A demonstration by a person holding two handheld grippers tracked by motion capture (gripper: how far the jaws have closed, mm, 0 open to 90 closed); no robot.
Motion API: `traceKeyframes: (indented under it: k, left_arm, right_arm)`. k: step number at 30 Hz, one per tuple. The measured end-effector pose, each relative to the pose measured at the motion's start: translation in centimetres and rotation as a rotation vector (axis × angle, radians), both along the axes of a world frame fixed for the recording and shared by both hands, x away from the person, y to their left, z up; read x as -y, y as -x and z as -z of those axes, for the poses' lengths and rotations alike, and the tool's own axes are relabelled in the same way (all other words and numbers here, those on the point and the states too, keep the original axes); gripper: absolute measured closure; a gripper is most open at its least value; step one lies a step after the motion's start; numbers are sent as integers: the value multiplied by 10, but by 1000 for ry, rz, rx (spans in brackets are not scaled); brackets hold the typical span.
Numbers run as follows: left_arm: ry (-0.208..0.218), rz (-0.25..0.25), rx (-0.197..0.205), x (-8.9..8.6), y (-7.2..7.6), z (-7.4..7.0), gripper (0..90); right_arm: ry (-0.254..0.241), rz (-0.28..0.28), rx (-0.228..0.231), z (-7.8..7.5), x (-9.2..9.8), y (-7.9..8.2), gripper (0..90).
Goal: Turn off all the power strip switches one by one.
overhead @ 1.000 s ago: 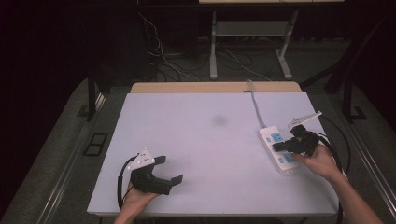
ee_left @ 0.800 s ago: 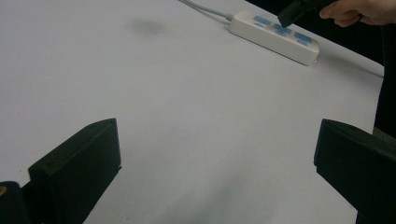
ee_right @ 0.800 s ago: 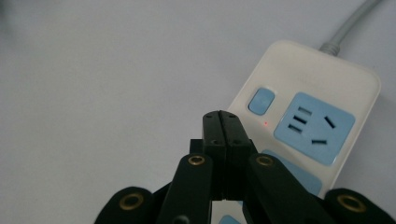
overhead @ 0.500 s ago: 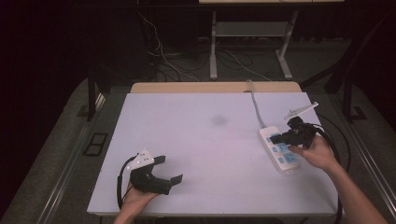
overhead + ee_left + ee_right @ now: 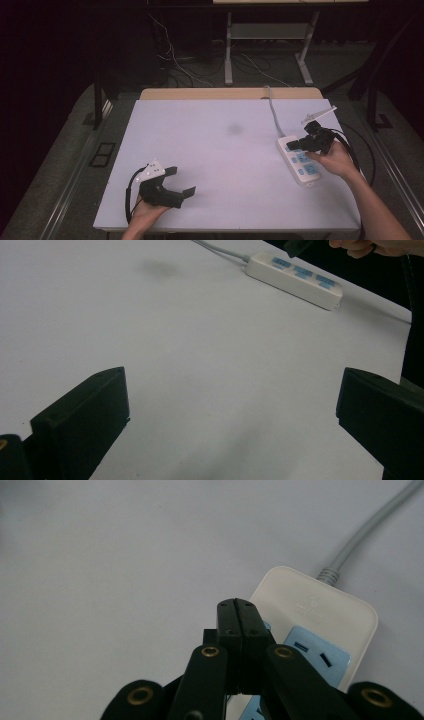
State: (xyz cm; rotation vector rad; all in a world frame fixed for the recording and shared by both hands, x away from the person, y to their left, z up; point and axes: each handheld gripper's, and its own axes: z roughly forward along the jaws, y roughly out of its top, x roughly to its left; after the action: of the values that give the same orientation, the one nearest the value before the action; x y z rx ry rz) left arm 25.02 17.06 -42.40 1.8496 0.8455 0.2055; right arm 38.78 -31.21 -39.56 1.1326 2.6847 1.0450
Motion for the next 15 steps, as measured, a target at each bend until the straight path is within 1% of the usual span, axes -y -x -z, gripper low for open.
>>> traceKeyframes:
  k: [3,8,15]
  left_arm:
    - [2,-1,1,0,0,0,0]
    - [4,-1,3,-1,0,0,0]
    - [4,0,3,-1,0,0,0]
  right_arm:
    - [0,-5,4,1,-2,-1,899]
    - [21,-14,3,5,-6,-2,899]
    - [31,3,2,9,-7,-5,899]
